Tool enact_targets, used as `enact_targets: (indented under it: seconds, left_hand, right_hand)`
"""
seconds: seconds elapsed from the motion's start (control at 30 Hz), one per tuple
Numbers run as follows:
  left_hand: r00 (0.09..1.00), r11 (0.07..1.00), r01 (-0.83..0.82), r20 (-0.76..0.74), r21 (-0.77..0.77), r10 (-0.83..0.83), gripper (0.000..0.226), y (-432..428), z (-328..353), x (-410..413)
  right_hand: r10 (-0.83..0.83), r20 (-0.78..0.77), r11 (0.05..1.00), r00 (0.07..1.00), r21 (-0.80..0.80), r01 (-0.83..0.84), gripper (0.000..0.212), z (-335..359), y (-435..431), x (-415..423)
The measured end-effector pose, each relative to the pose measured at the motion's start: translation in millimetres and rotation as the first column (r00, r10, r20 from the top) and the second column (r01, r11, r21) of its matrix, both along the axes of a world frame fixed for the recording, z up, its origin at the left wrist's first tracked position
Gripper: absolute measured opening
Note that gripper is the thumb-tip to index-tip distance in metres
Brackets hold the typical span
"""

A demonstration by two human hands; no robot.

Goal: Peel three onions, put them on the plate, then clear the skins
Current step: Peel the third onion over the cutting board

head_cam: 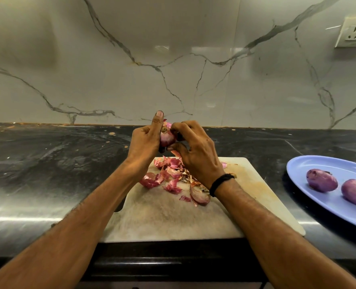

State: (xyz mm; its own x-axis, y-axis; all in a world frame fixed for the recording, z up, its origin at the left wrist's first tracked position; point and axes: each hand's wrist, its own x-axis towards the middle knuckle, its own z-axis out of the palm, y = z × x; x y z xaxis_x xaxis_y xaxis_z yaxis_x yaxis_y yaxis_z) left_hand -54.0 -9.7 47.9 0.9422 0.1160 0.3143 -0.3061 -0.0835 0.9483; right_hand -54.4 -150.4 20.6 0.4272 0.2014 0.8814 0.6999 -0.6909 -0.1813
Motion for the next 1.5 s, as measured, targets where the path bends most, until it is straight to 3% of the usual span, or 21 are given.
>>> enact_targets:
  seconds: [0.17, 0.37, 0.77, 0.93, 1.17, 1.4, 1.5]
  left_hand:
    - [0.999, 0.999, -0.032, -0.013, -0.023, 0.032, 0.065, 0.6, 0.4, 2.9]
    - [0.997, 0.998, -0.066, 0.046, 0.018, 0.065, 0.075, 2.2, -1.2, 2.3]
    - [0.999, 1.0, -0.012, 0.033, -0.016, 0.012, 0.08, 2.7, 0.4, 3.5]
    - [0.997, 0.999, -0.034, 0.076, -0.016, 0.035, 0.078, 4.3, 1.4, 4.8]
    - [0.99, 0.998, 0.018, 0.137, 0.061, -0.026, 0.069, 1.7, -0.9, 5.7]
    - [0.985, 0.992, 0.064, 0.154, 0.11, -0.08, 0.057, 1.8, -0.6, 4.5]
    - [0.987, 0.992, 0.096, 0.124, 0.079, -0.106, 0.058, 0.2, -1.9, 3.9]
  right_hand:
    - [-0.005, 0.026, 0.999, 1.0, 0.053, 0.003, 0.013, -1.4, -0.2, -1.5]
    - [0.027, -0.032, 0.996, 0.999, 0.083, -0.024, 0.045, 2.9, 1.5, -3.8]
    - [0.001, -0.013, 0.999, 1.0, 0.048, 0.0, 0.012, -0.5, -1.1, -1.9]
    - [0.028, -0.009, 0.987, 1.0, 0.161, -0.026, 0.009, 2.4, 2.8, -3.3]
    - [0.068, -0.055, 0.951, 0.996, 0.305, -0.048, 0.044, 8.3, 1.0, -8.2]
    - [0.05, -0.027, 0.945, 0.998, 0.325, -0.039, 0.026, 5.9, 0.1, -6.0]
    - [0.026, -0.021, 0.953, 0.999, 0.302, -0.019, 0.031, 6.1, 0.4, -6.0]
